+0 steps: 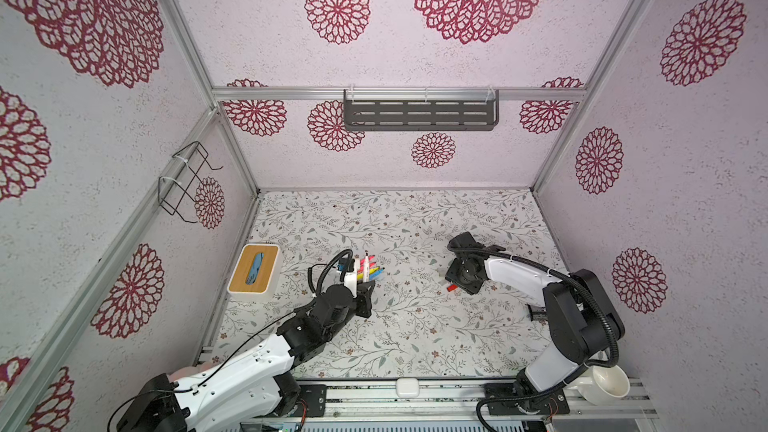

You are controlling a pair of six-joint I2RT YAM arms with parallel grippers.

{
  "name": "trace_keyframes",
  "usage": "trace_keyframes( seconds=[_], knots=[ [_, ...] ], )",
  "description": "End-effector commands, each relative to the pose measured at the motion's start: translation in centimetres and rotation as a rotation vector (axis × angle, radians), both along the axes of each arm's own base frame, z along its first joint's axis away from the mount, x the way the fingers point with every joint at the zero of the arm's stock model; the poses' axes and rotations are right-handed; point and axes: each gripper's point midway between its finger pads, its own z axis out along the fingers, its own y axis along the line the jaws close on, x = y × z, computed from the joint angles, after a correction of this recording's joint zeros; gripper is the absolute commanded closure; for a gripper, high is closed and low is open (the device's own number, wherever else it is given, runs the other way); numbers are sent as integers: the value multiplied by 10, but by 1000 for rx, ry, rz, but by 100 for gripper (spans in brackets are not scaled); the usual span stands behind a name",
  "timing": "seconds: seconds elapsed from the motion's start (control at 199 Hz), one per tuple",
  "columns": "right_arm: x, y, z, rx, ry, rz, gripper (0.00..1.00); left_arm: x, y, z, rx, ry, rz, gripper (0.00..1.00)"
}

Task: Insert the pens into the pen caps
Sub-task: 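Grasp the red cap with the right gripper while the left holds the marker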

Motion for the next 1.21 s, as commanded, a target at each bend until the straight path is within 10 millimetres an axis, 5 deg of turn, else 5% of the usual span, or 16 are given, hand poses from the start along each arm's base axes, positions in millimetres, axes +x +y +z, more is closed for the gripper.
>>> trace_keyframes(
  seconds=[0.0, 0.552, 0.838, 1.024, 1.2],
  knots=[
    [0, 1, 3, -5, 7, -29, 49, -3, -5, 7, -22, -27, -23, 100],
    [-8, -3, -29, -127, 95, -7, 59, -5, 4, 9, -25, -39, -1, 100],
    [-25, -3, -50, -181, 161, 66, 78, -6, 5, 9, -27, -43, 3, 100],
    [-29, 1, -34, -204, 130, 121, 90, -6, 5, 10, -24, -45, 2, 100],
    [-17, 16, 14, -176, -7, 220, 100, -5, 2, 13, -31, -50, -11, 100]
  ],
)
